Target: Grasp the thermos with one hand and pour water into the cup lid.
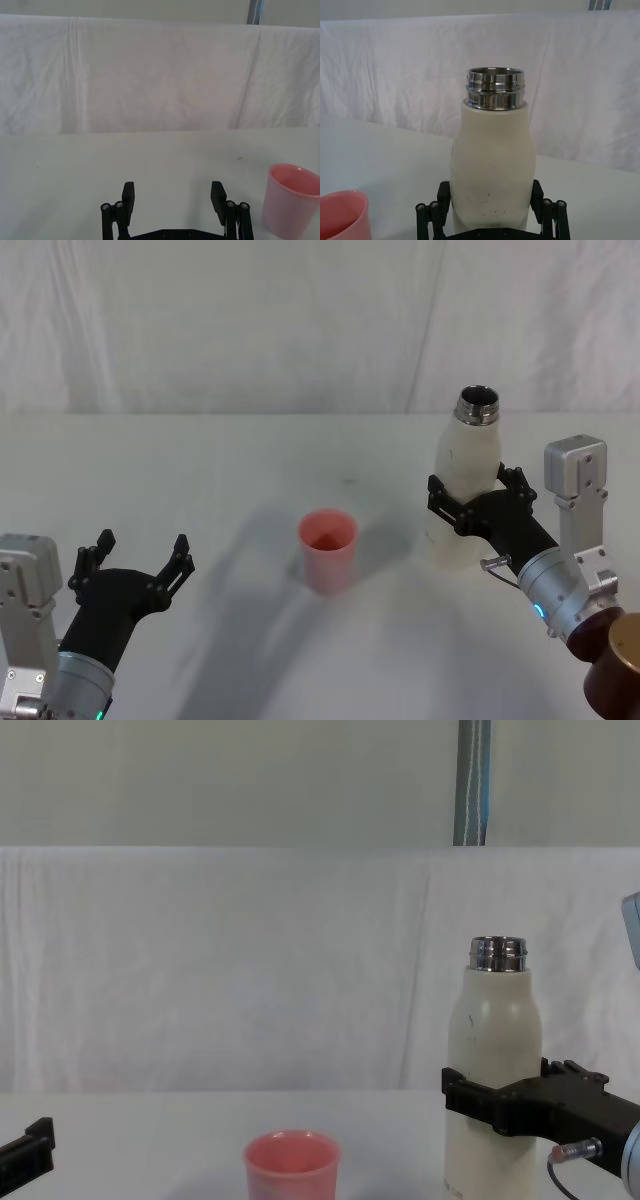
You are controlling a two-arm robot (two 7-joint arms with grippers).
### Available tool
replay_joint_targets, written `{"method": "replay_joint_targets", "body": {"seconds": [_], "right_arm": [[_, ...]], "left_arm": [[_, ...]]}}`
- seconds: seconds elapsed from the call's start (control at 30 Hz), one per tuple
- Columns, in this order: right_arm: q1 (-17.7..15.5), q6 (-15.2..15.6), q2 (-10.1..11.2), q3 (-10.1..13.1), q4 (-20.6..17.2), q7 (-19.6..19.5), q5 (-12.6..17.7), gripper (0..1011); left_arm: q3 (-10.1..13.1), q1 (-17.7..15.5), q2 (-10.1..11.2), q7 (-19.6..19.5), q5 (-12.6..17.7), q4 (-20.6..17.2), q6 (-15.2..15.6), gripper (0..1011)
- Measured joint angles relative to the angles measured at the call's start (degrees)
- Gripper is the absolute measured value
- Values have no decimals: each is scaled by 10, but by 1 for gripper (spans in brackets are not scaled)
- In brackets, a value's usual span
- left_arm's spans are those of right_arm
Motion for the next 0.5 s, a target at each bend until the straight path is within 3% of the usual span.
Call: {"method": "replay_joint_targets", "body": {"seconds": [0.5], "right_arm": [[0, 0, 0, 0, -1, 0, 0, 1001]], "left_arm": [[0, 0, 0, 0, 0, 0, 0, 1001]]}}
